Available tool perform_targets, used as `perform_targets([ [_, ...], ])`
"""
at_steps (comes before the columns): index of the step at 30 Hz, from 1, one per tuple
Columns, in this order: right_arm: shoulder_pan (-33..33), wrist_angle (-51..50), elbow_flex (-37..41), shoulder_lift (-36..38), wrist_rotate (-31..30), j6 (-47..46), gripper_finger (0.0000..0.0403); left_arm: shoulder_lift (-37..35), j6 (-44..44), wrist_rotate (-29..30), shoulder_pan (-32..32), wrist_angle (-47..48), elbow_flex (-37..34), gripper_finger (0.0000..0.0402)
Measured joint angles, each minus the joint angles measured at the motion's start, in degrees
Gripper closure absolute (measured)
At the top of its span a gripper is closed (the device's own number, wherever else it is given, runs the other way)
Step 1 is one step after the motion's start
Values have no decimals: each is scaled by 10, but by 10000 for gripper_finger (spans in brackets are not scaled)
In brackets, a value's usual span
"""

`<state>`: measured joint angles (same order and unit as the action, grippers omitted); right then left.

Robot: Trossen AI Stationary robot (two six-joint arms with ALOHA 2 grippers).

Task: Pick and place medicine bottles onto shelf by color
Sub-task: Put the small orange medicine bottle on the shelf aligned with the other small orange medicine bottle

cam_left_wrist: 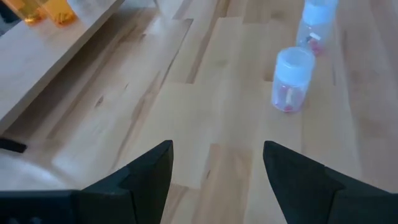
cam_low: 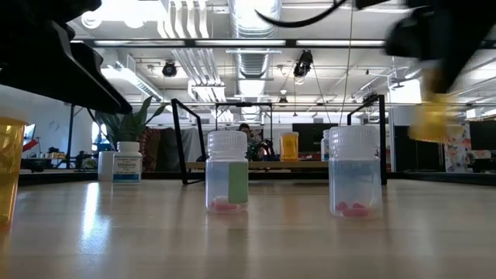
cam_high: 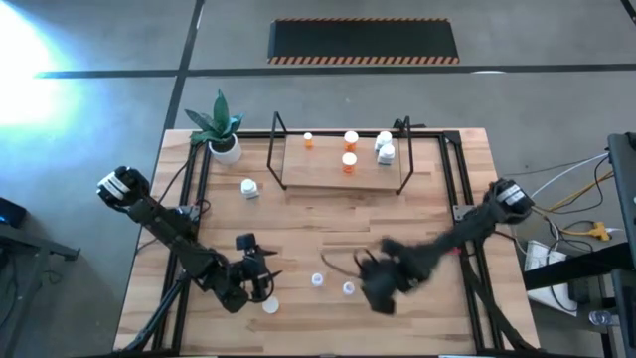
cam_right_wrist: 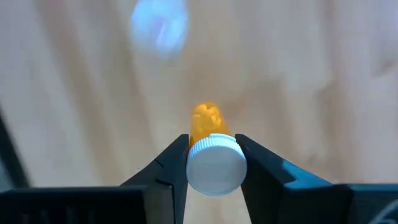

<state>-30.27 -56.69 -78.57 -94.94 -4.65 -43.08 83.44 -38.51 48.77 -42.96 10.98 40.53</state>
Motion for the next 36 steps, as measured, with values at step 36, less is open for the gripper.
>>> perform_targets([
  [36, 213, 186, -46, -9, 1, 236, 291, 256, 446, -145, 241, -700, 20, 216],
])
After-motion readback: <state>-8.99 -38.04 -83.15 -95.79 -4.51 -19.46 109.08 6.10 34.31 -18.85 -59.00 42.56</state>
